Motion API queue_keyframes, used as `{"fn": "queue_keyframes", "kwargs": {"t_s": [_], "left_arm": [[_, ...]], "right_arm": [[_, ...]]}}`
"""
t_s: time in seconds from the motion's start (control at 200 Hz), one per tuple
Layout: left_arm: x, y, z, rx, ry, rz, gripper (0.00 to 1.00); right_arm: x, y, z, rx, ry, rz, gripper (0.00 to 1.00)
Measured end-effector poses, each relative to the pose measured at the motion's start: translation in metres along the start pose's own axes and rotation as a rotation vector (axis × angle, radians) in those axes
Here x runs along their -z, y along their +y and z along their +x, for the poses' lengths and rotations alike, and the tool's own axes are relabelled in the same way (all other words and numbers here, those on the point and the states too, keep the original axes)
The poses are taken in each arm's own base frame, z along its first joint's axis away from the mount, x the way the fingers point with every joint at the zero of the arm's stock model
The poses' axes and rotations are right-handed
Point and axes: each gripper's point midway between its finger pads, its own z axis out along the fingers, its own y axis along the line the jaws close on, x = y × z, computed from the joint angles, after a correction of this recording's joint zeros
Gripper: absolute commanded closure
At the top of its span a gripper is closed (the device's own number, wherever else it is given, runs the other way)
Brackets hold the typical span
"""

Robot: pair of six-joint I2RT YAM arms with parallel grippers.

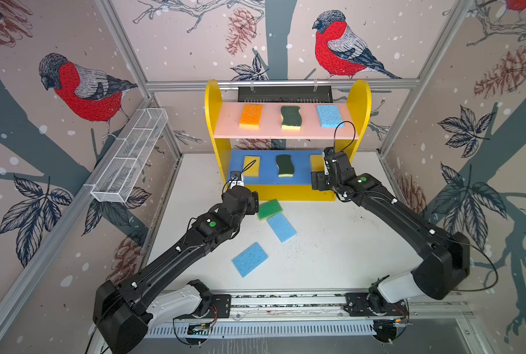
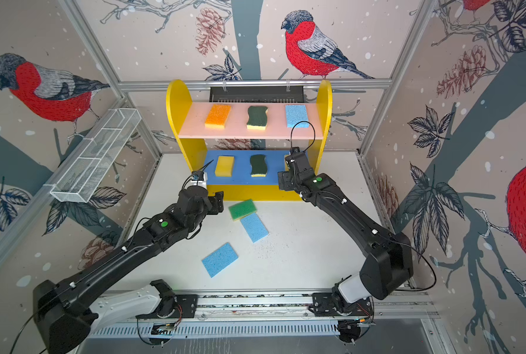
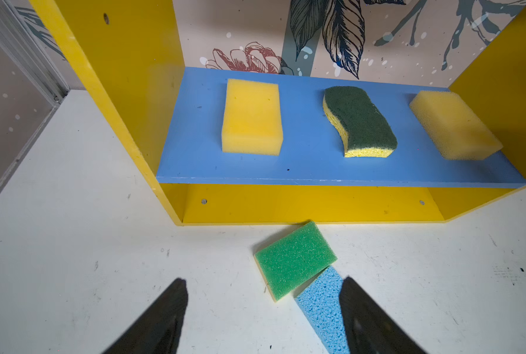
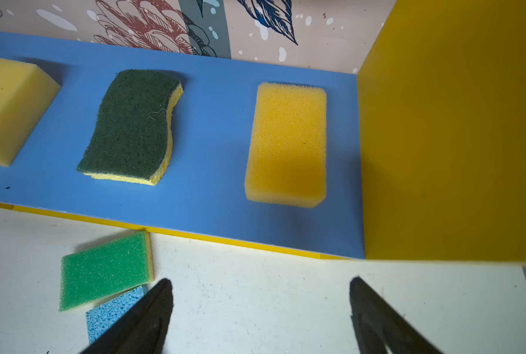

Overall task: Place and organize the cleaning sponges onto the shelf
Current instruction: 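Draw the right gripper back out of the shelf toward the table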

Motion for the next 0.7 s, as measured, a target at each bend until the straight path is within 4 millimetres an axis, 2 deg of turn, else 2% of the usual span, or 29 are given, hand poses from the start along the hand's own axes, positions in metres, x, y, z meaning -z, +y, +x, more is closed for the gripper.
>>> {"fn": "queue_keyframes", "kwargs": {"t_s": [0.27, 0.565, 0.7], "left_arm": [[0.004, 0.004, -0.005, -0.01, 0.008, -0.026, 0.21], [-0.004, 0.004, 0.006, -0.028, 0.052, -0.038, 0.22], [-0.013, 0.008, 0.022, -0.03, 0.098, -0.036, 0.22]], "right_arm": [[0.017, -0.001, 0.019, -0.021, -0.011, -0.043, 0.08], [0.031, -0.008, 0.039, -0.045, -0.034, -0.067, 0.07], [0.035, -0.009, 0.049, -0.063, -0.038, -0.087, 0.07]]}}
